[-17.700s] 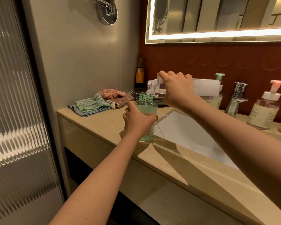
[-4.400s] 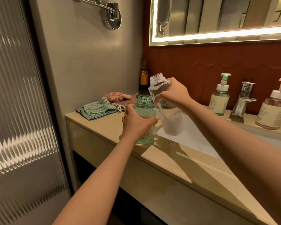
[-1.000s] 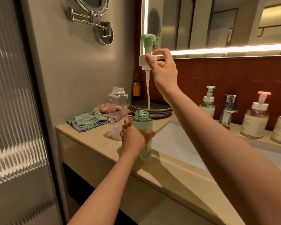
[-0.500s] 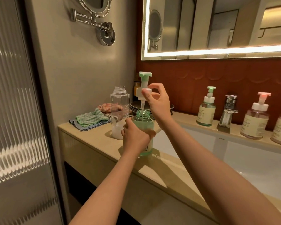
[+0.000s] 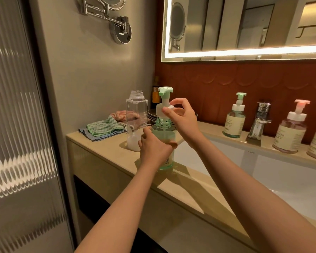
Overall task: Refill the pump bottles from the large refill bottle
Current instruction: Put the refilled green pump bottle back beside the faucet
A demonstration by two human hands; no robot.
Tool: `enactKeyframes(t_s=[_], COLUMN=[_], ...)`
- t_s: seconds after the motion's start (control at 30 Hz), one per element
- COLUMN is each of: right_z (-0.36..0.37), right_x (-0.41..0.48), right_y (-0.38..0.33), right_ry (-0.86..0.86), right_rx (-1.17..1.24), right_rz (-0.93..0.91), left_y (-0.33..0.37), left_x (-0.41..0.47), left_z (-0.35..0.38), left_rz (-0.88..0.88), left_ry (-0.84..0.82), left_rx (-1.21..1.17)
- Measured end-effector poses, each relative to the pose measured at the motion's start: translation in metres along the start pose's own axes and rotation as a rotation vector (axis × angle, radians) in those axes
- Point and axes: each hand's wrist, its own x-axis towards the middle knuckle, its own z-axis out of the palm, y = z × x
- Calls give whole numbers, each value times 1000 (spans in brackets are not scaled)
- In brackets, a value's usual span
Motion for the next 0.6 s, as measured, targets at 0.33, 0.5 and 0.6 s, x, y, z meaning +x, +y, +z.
enactKeyframes(t_s=[0.33, 0.5, 0.6], right_z=[-8, -11, -9], right_x=[4, 3, 2], right_y=[-10, -15, -16], right_ry=[-23, -72, -111], right_rx=[-47, -68, -149], right_rz=[59, 73, 64], left_y=[1, -1, -1], left_x=[-2, -1, 0], left_z=[-1, -1, -1], left_rz=[13, 20, 16], left_ry=[-4, 2, -3], left_rx=[2, 13, 9])
